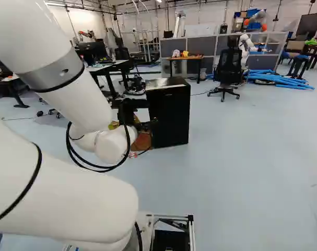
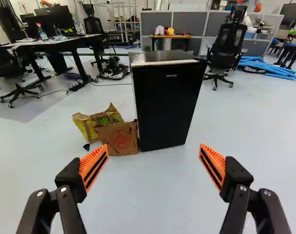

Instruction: Grab a drink from the fridge

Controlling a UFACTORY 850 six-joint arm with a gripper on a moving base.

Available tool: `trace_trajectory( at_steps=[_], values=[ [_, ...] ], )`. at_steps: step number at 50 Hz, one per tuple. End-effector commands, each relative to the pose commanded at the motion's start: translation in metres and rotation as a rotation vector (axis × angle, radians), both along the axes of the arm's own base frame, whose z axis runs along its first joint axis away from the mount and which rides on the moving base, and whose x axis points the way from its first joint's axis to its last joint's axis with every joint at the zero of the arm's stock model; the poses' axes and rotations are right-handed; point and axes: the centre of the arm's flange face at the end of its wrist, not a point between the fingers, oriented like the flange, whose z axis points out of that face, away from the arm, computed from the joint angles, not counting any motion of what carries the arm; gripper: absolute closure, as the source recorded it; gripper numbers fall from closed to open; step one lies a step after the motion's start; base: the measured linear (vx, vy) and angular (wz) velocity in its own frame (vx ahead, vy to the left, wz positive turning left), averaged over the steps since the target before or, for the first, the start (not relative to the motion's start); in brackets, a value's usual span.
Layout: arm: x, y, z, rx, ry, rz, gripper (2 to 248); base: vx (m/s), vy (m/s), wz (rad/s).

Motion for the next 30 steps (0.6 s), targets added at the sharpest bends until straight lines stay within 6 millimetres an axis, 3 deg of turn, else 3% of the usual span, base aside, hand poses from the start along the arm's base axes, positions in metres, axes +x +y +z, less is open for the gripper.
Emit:
trace_trajectory(
  at_steps=[30],
  values=[
    [0.0000, 0.0000, 0.0000, 0.000, 0.000, 0.000, 3, 0.166, 0.001, 0.000]
  ],
)
